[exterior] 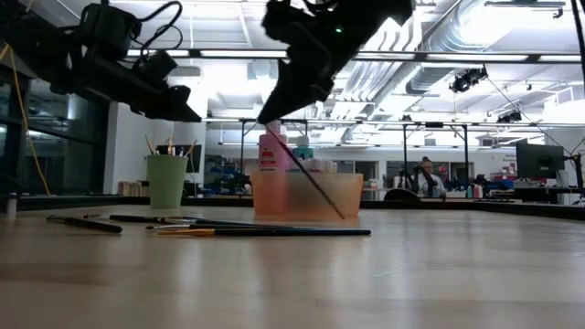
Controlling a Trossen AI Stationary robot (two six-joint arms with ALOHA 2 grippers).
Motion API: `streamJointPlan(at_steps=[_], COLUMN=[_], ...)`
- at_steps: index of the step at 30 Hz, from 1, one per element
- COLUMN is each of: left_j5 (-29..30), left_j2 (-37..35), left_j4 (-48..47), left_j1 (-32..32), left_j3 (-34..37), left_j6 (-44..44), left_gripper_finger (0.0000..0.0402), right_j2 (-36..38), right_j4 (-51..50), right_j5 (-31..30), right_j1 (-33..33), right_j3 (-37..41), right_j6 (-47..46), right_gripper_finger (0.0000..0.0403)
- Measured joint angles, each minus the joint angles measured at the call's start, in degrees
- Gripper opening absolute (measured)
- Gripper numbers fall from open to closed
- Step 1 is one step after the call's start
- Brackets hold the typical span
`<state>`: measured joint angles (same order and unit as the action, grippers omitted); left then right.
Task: Pick & Place Paint Supplies
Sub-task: Put the orange paintbrush into the cup
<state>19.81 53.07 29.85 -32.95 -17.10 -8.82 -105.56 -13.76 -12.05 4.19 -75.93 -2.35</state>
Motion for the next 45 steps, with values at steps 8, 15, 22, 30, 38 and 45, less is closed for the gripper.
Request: streamJointPlan(at_steps=[8, 15, 22, 30, 38, 45], left_j5=[-9.91, -25.15, -32.65, -40.15, -39.94, -35.00], left_j2=[-5.22, -5.34, -5.33, -5.32, -1.74, 0.52], left_j4=[-3.92, -1.89, 0.12, 4.18, 4.56, 4.33], left_j1=[-0.02, -0.04, 0.04, 0.11, 3.75, 6.83], left_j3=[-0.02, -0.02, -0.02, -0.05, -4.01, -5.95], left_j6=[-0.22, -3.02, -4.04, 2.91, 3.87, 0.55], left_gripper_finger=[0.0152, 0.0152, 0.0152, 0.0152, 0.0152, 0.0152], right_j2=[7.97, 8.65, 8.66, 6.92, 1.51, 1.06], right_j4=[21.36, 33.72, 43.46, 51.76, 52.97, 52.95], right_j5=[-0.45, 4.94, 11.31, 18.15, 23.13, 25.21], right_j1=[-2.58, -7.28, -12.00, -15.16, -16.52, -18.02], right_j3=[11.50, 13.10, 13.02, 12.98, 6.81, 5.67], right_j6=[1.57, 6.28, 9.00, 11.85, 14.46, 14.67], right_gripper_finger=[0.0003, 0.0003, 0.0003, 0.0003, 0.0003, 0.0003])
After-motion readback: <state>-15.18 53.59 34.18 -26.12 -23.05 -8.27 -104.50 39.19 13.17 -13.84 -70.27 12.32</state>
